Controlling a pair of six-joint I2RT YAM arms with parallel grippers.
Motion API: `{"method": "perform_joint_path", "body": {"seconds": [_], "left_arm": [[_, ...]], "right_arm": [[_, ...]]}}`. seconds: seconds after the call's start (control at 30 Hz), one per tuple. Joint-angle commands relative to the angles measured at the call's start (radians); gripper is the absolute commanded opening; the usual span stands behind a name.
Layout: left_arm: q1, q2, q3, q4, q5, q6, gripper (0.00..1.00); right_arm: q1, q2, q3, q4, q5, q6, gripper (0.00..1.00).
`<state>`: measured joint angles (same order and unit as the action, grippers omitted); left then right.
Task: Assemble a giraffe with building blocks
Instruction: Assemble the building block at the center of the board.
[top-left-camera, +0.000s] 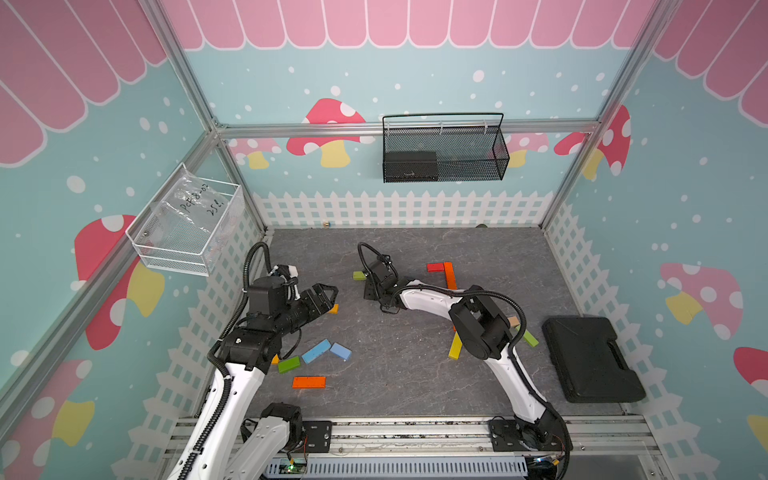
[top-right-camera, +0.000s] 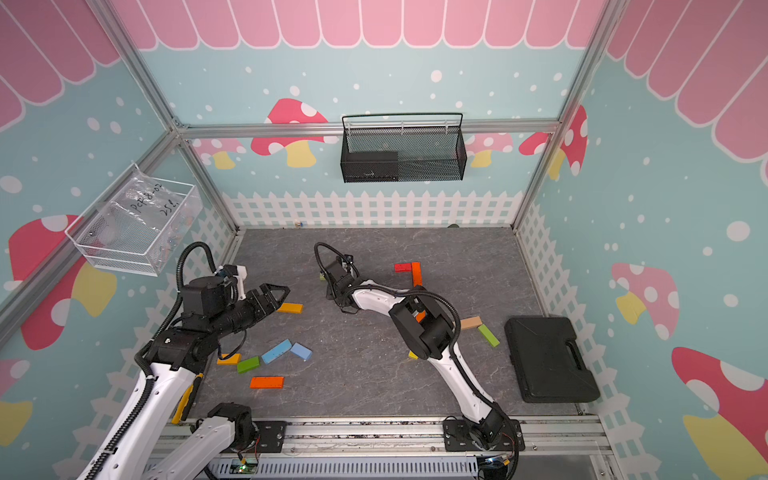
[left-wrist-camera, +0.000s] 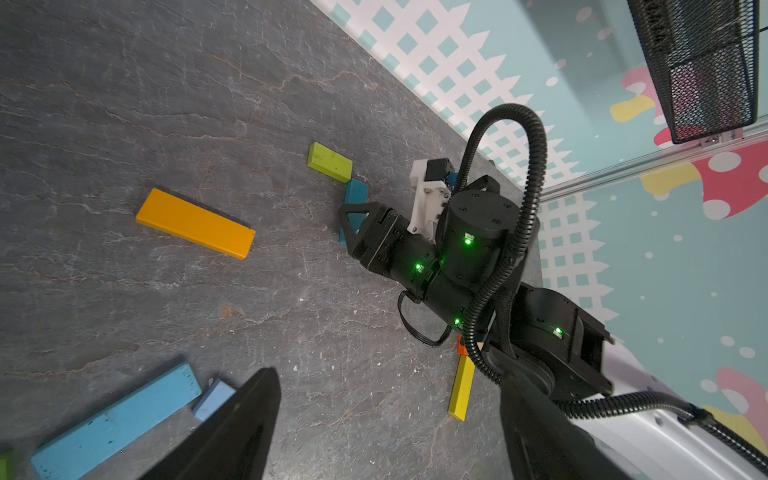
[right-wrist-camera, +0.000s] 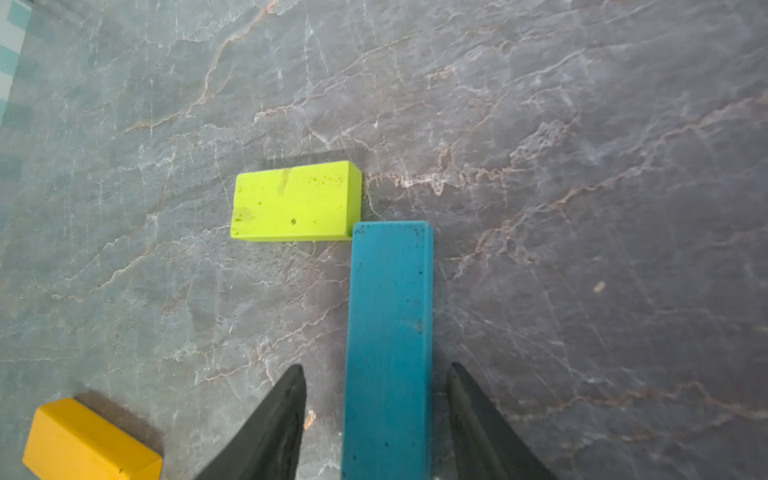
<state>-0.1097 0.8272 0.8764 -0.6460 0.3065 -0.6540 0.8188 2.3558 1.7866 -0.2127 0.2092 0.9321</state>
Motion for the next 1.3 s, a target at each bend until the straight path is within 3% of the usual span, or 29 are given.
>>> {"method": "perform_joint_path", "body": {"seconds": [0.0,0.17,0.37,0.8,1.27], "left_arm": [[-0.007,-0.011,-0.004,0.000,-0.017,0.014,0.85],[-0.010,-0.013,-0.004,-0.004,-0.022,0.019,0.85],[-0.013,-0.009,-0.010,-0.001,-0.024,0.019,0.86],[-0.022,0.023,-0.011,0.014,-0.012,0.017,0.86],[-0.024,0.019,-0.017,0.010,-0.018,0.022,0.86]], "right_arm": [[0.000,0.034,0.026,-0.054,0.003,0.001,0.57],[-0.002,0.042,0.039,-0.078,0.001,-0.007,0.54],[-0.006,0.012,0.017,-0.083,-0.006,-0.036,0.60],[-0.020,0.105,0.153,-0.180,-0.079,-0.092,0.52],[-0.035,0.131,0.187,-0.215,-0.064,-0.087,0.50]]}}
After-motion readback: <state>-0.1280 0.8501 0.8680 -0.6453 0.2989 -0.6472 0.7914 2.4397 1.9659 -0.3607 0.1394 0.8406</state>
